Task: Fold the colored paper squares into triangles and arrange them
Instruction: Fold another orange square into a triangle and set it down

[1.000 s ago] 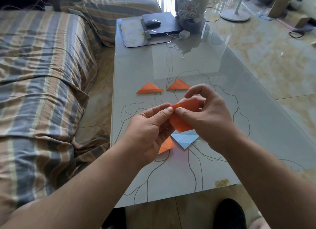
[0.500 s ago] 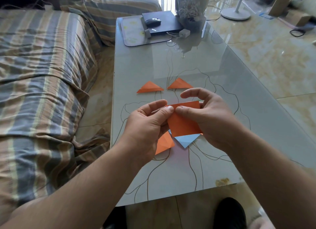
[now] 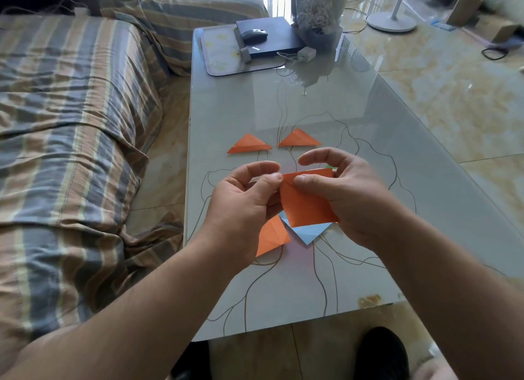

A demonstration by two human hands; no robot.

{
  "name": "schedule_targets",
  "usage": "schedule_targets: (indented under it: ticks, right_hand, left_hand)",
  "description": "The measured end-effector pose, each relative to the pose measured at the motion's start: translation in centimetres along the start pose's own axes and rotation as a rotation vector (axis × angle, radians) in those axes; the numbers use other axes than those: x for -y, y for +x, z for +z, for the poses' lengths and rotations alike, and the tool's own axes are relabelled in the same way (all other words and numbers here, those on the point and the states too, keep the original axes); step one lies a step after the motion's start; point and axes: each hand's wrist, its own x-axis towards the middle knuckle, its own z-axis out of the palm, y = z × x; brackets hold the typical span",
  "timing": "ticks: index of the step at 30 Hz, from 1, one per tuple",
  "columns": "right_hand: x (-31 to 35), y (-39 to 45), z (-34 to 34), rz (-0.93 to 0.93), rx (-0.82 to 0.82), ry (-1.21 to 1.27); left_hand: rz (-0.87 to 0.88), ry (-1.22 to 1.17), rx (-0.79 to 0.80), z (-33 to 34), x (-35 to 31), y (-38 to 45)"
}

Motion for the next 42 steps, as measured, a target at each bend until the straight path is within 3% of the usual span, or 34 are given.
schedule_targets:
  ticks: [19,42]
  right_hand:
    - [-0.23,0.12,0.26,0.084,0.061,0.064]
    - [-0.12,-0.10,0.42,0.074,0.043,0.021]
  left_hand:
    - [0.175,0.249,-0.048,-0.48,0.43,0.14]
    - [0.058,0.233,0.001,-0.41,0.09,0.02]
